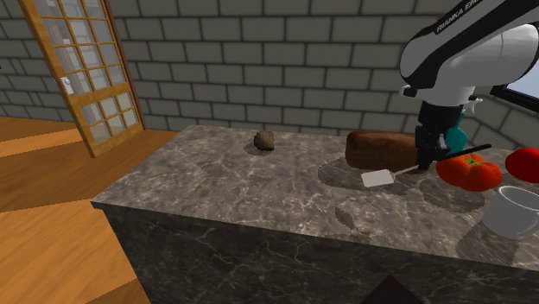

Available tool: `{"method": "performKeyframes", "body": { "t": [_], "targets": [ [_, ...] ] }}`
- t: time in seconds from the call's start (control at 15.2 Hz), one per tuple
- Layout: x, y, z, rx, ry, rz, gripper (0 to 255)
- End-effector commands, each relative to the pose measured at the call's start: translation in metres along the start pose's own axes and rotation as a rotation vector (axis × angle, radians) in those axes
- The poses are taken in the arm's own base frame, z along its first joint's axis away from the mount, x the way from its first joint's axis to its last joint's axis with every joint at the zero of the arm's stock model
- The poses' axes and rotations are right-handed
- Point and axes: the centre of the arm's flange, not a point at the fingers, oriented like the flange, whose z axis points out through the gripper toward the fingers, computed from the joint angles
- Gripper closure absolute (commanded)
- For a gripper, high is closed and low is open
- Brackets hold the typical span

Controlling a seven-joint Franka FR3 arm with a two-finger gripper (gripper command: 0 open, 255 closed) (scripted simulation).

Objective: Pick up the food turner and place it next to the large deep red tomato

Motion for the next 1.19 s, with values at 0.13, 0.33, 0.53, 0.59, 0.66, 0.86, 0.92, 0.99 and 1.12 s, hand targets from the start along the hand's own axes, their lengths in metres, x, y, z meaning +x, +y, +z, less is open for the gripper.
{"method": "performKeyframes", "body": {
  "t": [0.13, 0.33, 0.53, 0.59, 0.66, 0.86, 0.92, 0.99, 1.12],
  "targets": [
    [0.001, 0.000, 0.021, 0.000, 0.000, 0.000, 255],
    [0.002, 0.000, 0.037, 0.000, 0.000, 0.000, 255],
    [0.003, 0.000, 0.053, 0.000, 0.000, 0.000, 255],
    [0.004, 0.000, 0.058, 0.000, 0.000, 0.000, 255],
    [0.004, 0.000, 0.063, 0.000, 0.000, 0.000, 255],
    [0.005, 0.000, 0.079, 0.000, 0.000, 0.000, 255],
    [0.006, 0.000, 0.085, 0.000, 0.000, 0.000, 255],
    [0.006, 0.000, 0.090, 0.000, 0.000, 0.000, 255],
    [0.007, 0.000, 0.100, 0.000, 0.000, 0.000, 255]
  ]
}}
